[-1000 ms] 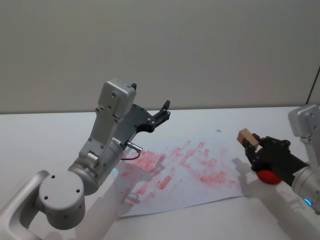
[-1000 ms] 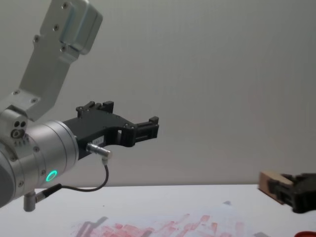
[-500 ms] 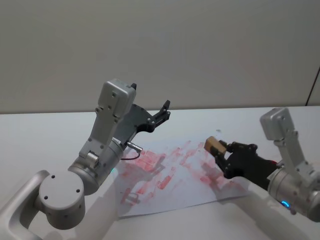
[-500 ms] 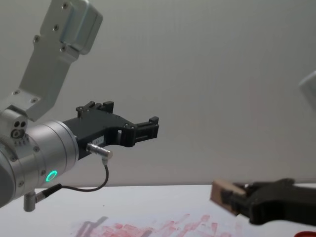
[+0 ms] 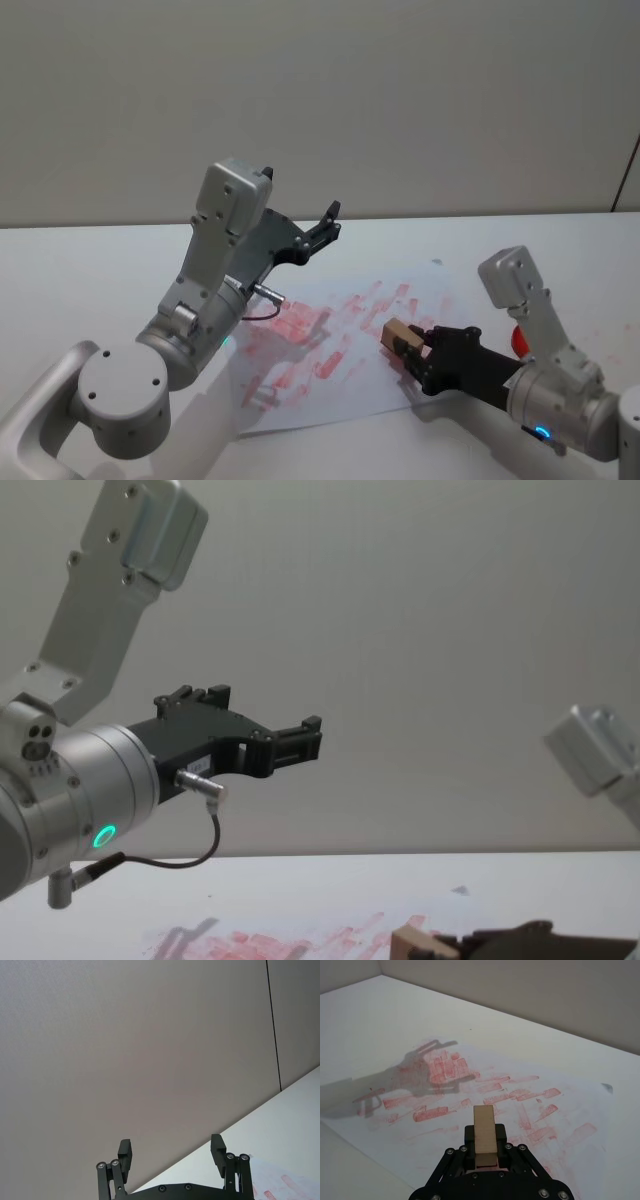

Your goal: Use the one hand to pick up the stamp and affix it onto the A4 paper.

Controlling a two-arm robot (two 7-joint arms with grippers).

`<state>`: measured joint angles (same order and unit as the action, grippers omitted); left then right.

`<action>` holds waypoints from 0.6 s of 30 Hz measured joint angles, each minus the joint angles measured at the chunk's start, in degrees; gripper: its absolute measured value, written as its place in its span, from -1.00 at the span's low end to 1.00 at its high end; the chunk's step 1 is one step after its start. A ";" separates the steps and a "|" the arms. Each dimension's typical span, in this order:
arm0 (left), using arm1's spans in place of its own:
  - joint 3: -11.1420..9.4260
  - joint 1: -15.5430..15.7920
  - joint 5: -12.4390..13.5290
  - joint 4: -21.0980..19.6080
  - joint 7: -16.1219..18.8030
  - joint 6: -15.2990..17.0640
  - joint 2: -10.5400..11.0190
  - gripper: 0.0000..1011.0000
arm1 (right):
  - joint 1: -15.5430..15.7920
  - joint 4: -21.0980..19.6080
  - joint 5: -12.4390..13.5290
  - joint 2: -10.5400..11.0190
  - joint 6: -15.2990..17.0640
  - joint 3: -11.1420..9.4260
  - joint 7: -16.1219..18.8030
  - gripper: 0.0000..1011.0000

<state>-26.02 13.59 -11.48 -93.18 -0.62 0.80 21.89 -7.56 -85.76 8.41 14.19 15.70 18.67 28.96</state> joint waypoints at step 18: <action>0.00 0.00 0.00 0.00 0.00 0.00 0.00 0.98 | -0.73 2.60 -1.00 -1.05 0.47 1.22 -0.41 -0.57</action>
<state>-26.03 13.59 -11.48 -93.18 -0.62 0.79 21.89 -8.29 -83.17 7.41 13.14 16.17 19.88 28.55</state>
